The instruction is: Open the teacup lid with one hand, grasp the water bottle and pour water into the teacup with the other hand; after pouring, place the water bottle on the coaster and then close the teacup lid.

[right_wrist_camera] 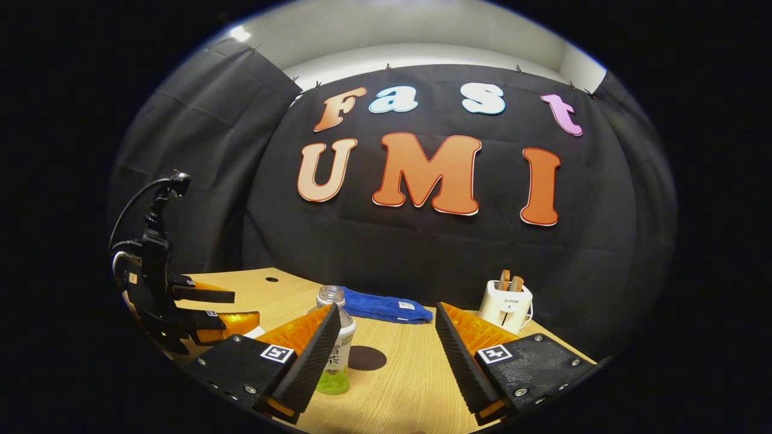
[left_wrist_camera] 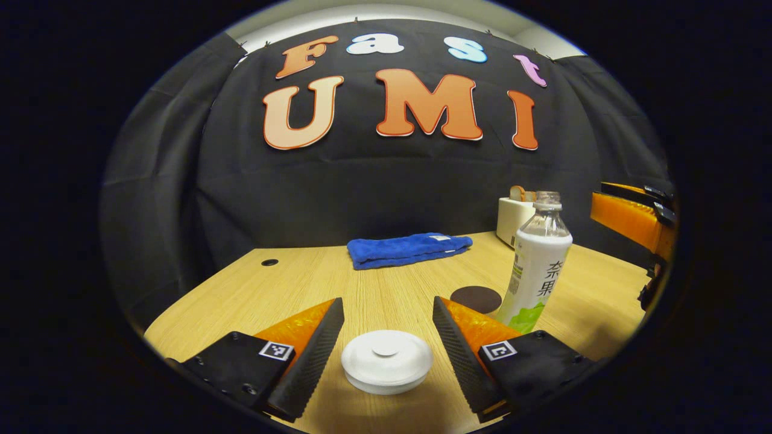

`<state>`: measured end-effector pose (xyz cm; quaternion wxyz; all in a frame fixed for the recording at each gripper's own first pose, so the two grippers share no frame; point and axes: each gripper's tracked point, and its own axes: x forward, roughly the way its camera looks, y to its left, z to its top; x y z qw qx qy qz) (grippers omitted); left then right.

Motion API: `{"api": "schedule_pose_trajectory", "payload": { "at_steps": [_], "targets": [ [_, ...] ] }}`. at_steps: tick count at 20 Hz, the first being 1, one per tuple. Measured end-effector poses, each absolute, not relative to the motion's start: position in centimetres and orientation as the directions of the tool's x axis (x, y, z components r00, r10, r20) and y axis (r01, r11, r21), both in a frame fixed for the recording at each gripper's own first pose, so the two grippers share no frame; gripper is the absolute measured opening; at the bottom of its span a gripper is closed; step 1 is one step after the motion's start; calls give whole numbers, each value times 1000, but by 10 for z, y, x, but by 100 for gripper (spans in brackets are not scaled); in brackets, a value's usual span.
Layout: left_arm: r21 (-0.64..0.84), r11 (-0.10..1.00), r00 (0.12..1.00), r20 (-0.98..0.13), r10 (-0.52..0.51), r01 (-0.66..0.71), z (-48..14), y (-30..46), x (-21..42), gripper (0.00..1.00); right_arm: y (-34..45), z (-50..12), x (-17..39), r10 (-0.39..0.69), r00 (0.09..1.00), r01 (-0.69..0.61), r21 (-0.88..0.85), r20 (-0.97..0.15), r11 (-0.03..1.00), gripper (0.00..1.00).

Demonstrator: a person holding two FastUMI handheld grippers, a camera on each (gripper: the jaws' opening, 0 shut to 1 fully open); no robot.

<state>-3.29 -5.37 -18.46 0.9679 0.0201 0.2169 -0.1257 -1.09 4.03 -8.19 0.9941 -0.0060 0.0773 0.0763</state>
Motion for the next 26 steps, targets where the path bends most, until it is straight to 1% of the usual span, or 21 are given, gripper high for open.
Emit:
{"api": "schedule_pose_trajectory", "payload": {
  "at_steps": [2, 3, 4, 5, 6, 7, 8, 10, 11, 12, 13, 14, 16, 17, 18, 19, 21, 22, 23, 25, 26],
  "targets": [
    [-16, 966, 857, -460, -235, 256, -198, -53, -37, 94, 40, -87, -12, 150, 975, -152, -2, -166, 988, 95],
    [-18, 966, 849, -474, -235, 257, -203, -52, -38, 91, 39, -89, -12, 148, 974, -151, -3, -170, 989, 95],
    [-18, 967, 843, -486, -231, 255, -206, -52, -38, 84, 39, -90, -10, 147, 974, -149, -2, -172, 989, 95],
    [-16, 968, 844, -487, -226, 250, -207, -51, -37, 83, 38, -91, -10, 145, 974, -147, 0, -173, 989, 95],
    [-12, 969, 846, -484, -222, 248, -208, -49, -37, 84, 37, -92, -10, 143, 974, -145, 3, -174, 989, 95],
    [-5, 969, 847, -484, -219, 248, -208, -49, -37, 75, 36, -94, -10, 143, 974, -144, 6, -177, 990, 95],
    [5, 968, 845, -489, -217, 251, -209, -48, -38, 72, 35, -95, -10, 140, 974, -141, 9, -180, 990, 95],
    [15, 965, 836, -504, -219, 262, -211, -50, -41, 72, 36, -99, -9, 139, 972, -139, 14, -188, 990, 95],
    [18, 965, 841, -495, -219, 262, -210, -52, -40, 65, 35, -100, -9, 139, 972, -139, 14, -191, 990, 95],
    [27, 963, 839, -497, -220, 268, -211, -51, -40, 62, 35, -102, -10, 139, 971, -139, 14, -194, 990, 95],
    [37, 963, 840, -497, -216, 269, -213, -53, -37, 56, 35, -104, -10, 138, 971, -138, 14, -198, 990, 95],
    [46, 962, 842, -496, -213, 270, -212, -54, -37, 56, 36, -105, -10, 139, 970, -139, 14, -201, 990, 95],
    [60, 960, 843, -496, -209, 273, -210, -53, -39, 48, 35, -106, -10, 139, 969, -139, 15, -205, 990, 95],
    [68, 962, 850, -488, -198, 263, -209, -51, -37, 48, 34, -107, -10, 140, 968, -139, 16, -207, 990, 95],
    [58, 966, 858, -475, -197, 254, -208, -51, -33, 41, 35, -109, -10, 139, 968, -139, 16, -209, 990, 95],
    [58, 966, 853, -486, -192, 251, -210, -49, -35, 34, 34, -110, -10, 140, 968, -139, 18, -210, 990, 95],
    [54, 968, 857, -478, -191, 246, -208, -48, -35, 34, 35, -109, -9, 141, 967, -140, 20, -213, 990, 95],
    [51, 968, 858, -476, -192, 245, -209, -47, -36, 30, 35, -112, -9, 141, 966, -141, 19, -215, 990, 95],
    [50, 968, 859, -475, -193, 245, -209, -47, -36, 34, 35, -112, -9, 143, 965, -142, 18, -218, 990, 95],
    [41, 970, 864, -466, -194, 240, -205, -46, -35, 34, 39, -114, -9, 149, 964, -149, 14, -222, 989, 95],
    [42, 973, 872, -453, -185, 228, -204, -43, -33, 31, 41, -115, -10, 155, 962, -156, 13, -223, 988, 95]
  ]
}}
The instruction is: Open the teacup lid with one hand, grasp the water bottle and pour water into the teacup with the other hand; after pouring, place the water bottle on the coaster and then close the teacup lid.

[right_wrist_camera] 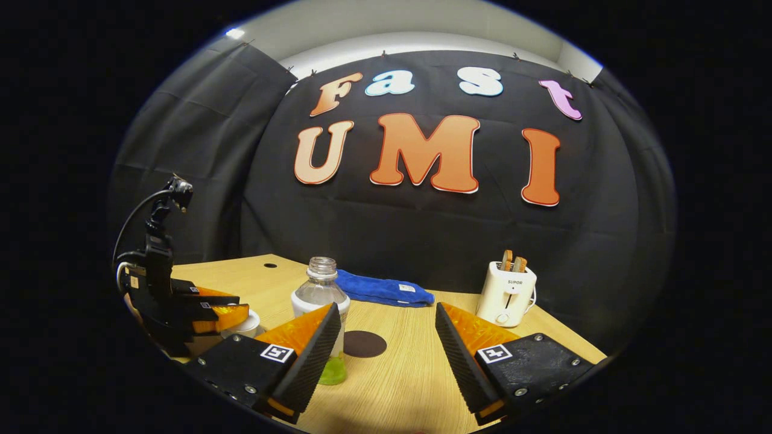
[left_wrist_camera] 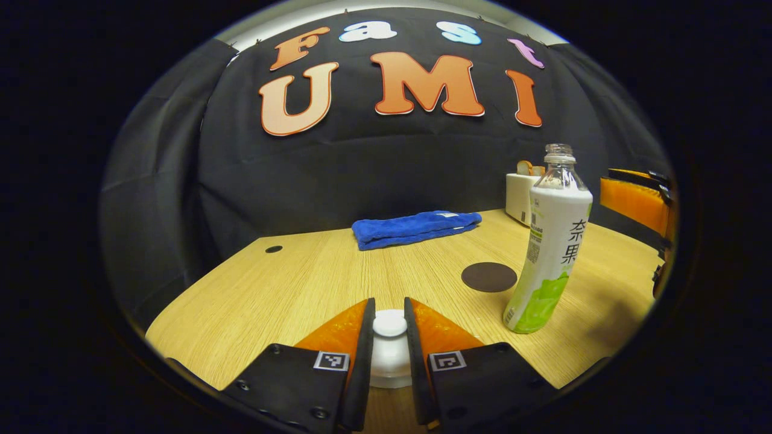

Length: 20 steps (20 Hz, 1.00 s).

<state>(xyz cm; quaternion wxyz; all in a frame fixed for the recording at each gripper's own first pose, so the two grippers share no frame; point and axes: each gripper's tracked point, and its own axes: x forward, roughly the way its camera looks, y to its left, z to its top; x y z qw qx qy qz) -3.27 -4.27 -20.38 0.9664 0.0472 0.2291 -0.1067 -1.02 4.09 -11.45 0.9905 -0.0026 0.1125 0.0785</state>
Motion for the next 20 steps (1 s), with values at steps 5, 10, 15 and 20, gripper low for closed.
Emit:
{"api": "schedule_pose_trajectory", "payload": {
  "at_steps": [5, 10, 15, 20],
  "targets": [
    [35, 979, 888, -428, -167, 201, -196, -34, -29, 27, 54, -119, -11, 186, 954, -192, -4, -234, 981, 95],
    [34, 984, 912, -381, -149, 175, -177, -24, -22, 27, 74, -128, -11, 238, 939, -246, -1, -250, 969, 95],
    [33, 990, 933, -340, -120, 139, -159, -7, -16, 27, 95, -144, -8, 273, 917, -279, 24, -289, 960, 95],
    [17, 994, 934, -345, -96, 108, -162, 10, -19, 27, 113, -169, -5, 303, 886, -301, 63, -351, 952, 95]
  ]
}}
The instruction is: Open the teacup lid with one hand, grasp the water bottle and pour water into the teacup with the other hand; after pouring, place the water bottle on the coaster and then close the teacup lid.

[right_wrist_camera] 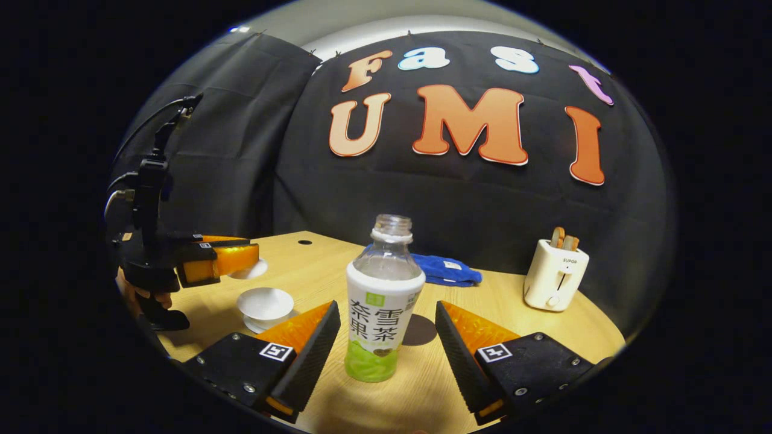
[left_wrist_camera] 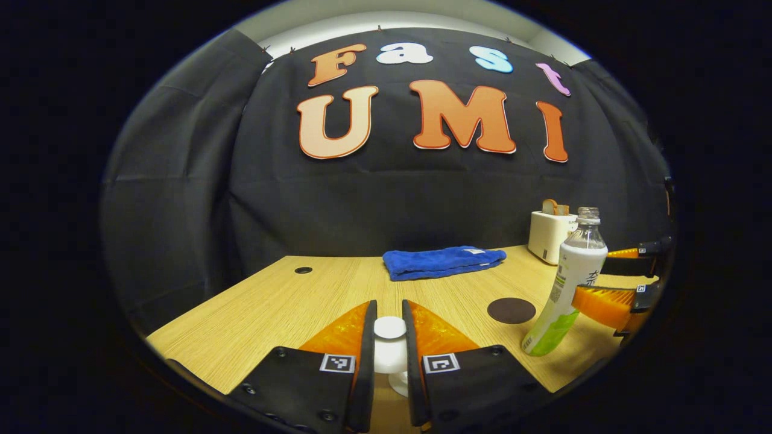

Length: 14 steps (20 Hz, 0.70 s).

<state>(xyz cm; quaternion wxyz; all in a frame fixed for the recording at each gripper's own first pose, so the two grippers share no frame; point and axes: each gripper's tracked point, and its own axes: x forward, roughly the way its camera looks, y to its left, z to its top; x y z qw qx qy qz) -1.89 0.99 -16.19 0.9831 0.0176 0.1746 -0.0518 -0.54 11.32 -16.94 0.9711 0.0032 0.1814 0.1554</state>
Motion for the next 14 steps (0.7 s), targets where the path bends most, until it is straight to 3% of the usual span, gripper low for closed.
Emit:
{"api": "schedule_pose_trajectory", "payload": {
  "at_steps": [1, 8, 12, 14],
  "targets": [
    [21, 995, 934, -348, -87, 100, -163, 14, -20, 24, 115, -176, -4, 301, 880, -297, 69, -366, 952, 93],
    [41, 997, 932, -360, -42, 61, -172, 35, -26, 27, 127, -210, -5, 319, 832, -292, 132, -454, 947, 71],
    [38, 998, 929, -368, -38, 56, -177, 41, -29, 27, 130, -215, -6, 315, 825, -270, 162, -469, 949, 63],
    [32, 998, 930, -365, -39, 54, -176, 43, -30, 23, 131, -215, -5, 320, 820, -275, 165, -474, 947, 65]
  ]
}}
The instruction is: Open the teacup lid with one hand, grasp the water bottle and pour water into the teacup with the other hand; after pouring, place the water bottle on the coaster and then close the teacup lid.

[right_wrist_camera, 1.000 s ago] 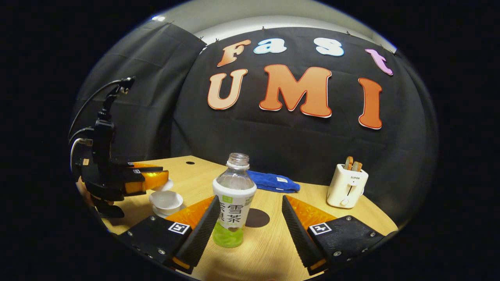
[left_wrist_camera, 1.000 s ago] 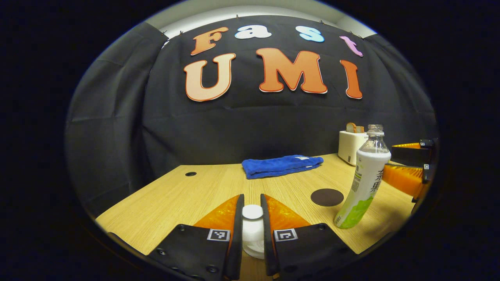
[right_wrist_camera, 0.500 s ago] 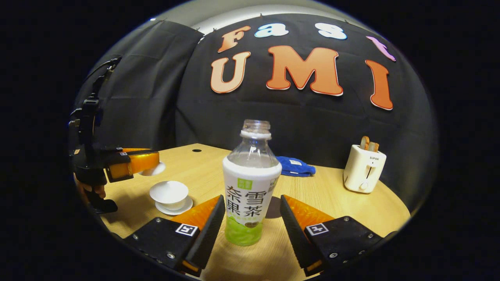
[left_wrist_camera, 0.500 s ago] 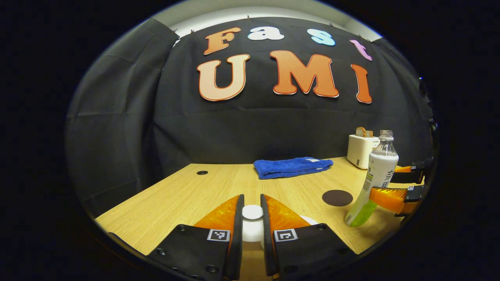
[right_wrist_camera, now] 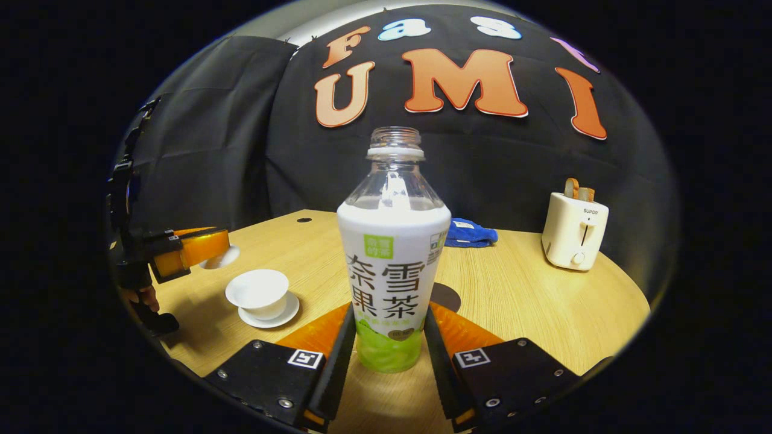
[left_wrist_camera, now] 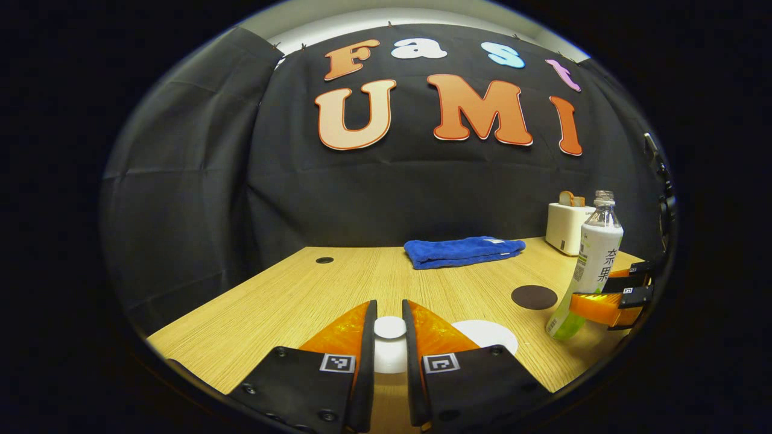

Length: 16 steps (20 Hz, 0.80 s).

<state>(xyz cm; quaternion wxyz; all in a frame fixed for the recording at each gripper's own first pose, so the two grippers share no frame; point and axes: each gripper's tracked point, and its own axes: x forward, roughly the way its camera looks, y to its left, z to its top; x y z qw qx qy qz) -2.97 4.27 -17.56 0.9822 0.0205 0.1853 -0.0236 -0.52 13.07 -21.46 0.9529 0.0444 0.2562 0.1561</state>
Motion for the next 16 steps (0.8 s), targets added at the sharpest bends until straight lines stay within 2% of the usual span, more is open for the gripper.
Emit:
{"api": "schedule_pose_trajectory", "payload": {
  "at_steps": [1, 3, 6, 10, 11, 12, 16],
  "targets": [
    [31, 998, 931, -362, -36, 50, -174, 45, -30, 27, 131, -215, -4, 319, 818, -274, 165, -478, 948, 64],
    [38, 998, 933, -359, -29, 45, -174, 49, -31, 24, 128, -214, -3, 308, 818, -267, 154, -486, 951, 64],
    [58, 998, 936, -352, -17, 40, -171, 56, -32, 27, 122, -207, 2, 282, 830, -257, 119, -481, 959, 64],
    [76, 997, 941, -338, 2, 25, -165, 66, -34, 27, 110, -194, 11, 230, 858, -255, 9, -459, 967, 64],
    [74, 997, 942, -337, 3, 23, -165, 67, -35, 27, 107, -191, 13, 218, 864, -254, -20, -454, 967, 60],
    [72, 997, 942, -337, 8, 17, -165, 71, -36, 27, 105, -190, 14, 205, 869, -252, -48, -450, 966, 64],
    [76, 997, 940, -342, 20, 7, -167, 78, -40, 27, 100, -185, 18, 162, 886, -253, -160, -434, 954, 64]
  ]
}}
